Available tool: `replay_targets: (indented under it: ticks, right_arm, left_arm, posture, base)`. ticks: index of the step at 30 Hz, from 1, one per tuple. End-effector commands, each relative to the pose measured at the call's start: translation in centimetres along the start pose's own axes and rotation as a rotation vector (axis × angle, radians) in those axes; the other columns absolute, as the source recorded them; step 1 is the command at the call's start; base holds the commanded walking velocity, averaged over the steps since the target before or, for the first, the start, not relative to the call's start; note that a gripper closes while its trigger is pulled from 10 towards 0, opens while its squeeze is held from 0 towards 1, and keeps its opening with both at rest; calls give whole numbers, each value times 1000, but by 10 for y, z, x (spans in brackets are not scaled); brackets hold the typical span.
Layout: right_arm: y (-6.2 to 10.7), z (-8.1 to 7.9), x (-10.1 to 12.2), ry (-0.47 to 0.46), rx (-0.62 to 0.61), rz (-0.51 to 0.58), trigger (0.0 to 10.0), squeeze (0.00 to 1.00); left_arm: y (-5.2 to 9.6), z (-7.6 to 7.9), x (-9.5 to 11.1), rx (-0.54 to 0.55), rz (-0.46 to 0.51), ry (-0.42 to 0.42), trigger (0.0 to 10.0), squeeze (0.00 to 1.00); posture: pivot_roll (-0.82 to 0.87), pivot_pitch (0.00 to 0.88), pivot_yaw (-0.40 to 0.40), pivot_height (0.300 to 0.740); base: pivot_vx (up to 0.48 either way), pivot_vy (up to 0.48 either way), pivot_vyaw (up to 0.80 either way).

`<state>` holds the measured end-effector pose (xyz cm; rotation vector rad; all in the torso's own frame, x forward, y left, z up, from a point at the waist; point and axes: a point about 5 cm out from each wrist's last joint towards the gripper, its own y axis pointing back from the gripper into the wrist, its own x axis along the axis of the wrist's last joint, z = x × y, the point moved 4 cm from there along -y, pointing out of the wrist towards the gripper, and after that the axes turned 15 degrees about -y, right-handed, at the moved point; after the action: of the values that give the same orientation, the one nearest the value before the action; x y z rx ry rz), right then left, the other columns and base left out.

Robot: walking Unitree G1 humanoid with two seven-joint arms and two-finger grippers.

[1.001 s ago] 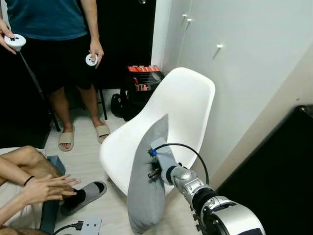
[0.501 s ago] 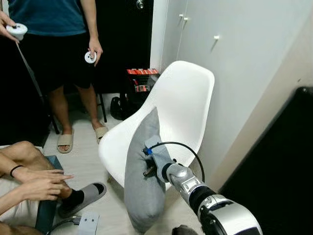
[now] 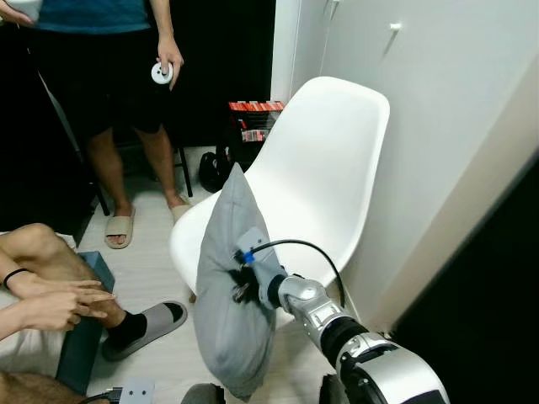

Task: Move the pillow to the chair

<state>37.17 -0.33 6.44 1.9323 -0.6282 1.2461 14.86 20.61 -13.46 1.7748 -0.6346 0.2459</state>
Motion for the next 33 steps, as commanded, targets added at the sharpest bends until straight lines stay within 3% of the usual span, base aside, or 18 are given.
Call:
replay_targets:
  ticks: [1,2,3,8,10,14,15,19,22,23,24,26,27,28,29,30,33]
  right_arm:
    - [-6,-12,0,-82,-31,14,10000,0]
    - [-8,-6,15,-136,-78,69,10000,0]
    - [-8,5,42,-267,-149,159,10000,0]
    - [-4,18,75,-390,-196,275,10000,0]
    - [1,27,97,-471,-204,354,10000,0]
    - [5,33,114,-529,-212,411,10000,0]
    - [11,40,133,-572,-218,476,10000,0]
    - [11,40,136,-562,-218,482,10000,0]
    - [-2,25,84,-382,-228,279,10000,0]
    - [-5,18,63,-282,-228,196,10000,0]
    - [-5,18,63,-282,-228,196,10000,0]
    - [-9,3,27,-107,-180,75,10000,0]
    - [-9,3,27,-107,-180,75,10000,0]
    - [-10,-9,7,-48,-130,17,10000,0]
    - [-10,-9,7,-48,-130,17,10000,0]
    - [-10,-18,-9,-34,-86,-33,10000,0]
    - [-9,-23,-28,19,-74,-93,10000,0]
  left_arm:
    - [6,24,-18,-79,-61,-17,10000,0]
    - [6,23,-19,-76,-63,-18,10000,0]
    - [7,24,-21,-76,-66,-19,10000,0]
    - [9,28,-24,-84,-71,-20,10000,0]
    - [10,32,-26,-93,-74,-23,10000,0]
    - [10,34,-27,-97,-76,-25,10000,0]
    - [11,34,-27,-101,-79,-28,10000,0]
    - [11,34,-27,-101,-79,-30,10000,0]
    - [9,34,-23,-100,-70,-31,10000,0]
    - [9,34,-22,-100,-67,-32,10000,0]
    - [9,34,-22,-100,-67,-32,10000,0]
    - [8,35,-20,-103,-61,-34,10000,0]
    - [8,35,-20,-103,-61,-34,10000,0]
    - [8,35,-19,-104,-59,-37,10000,0]
    - [8,35,-19,-104,-59,-37,10000,0]
    - [8,36,-18,-106,-57,-38,10000,0]
    - [9,37,-19,-109,-56,-42,10000,0]
  posture:
    - [85,107,-99,579]
    - [89,110,-99,579]
    - [93,114,-99,579]
    - [98,117,-96,579]
    - [102,120,-96,579]
    - [100,120,-97,579]
    - [94,121,-100,579]
    - [92,121,-101,579]
    - [87,122,-99,579]
    - [81,123,-97,579]
    - [81,123,-97,579]
    - [79,128,-96,579]
    - [79,128,-96,579]
    - [79,128,-95,579]
    - [79,128,-95,579]
    - [80,130,-97,579]
    - [78,131,-98,579]
  base:
    - [0,0,0]
    - [0,0,0]
    - [0,0,0]
    - [0,0,0]
    - [0,0,0]
    - [0,0,0]
    - [0,0,0]
    - [0,0,0]
    - [0,0,0]
    - [0,0,0]
    - [0,0,0]
    - [0,0,0]
    - [0,0,0]
    - [0,0,0]
    - [0,0,0]
    - [0,0,0]
    - [0,0,0]
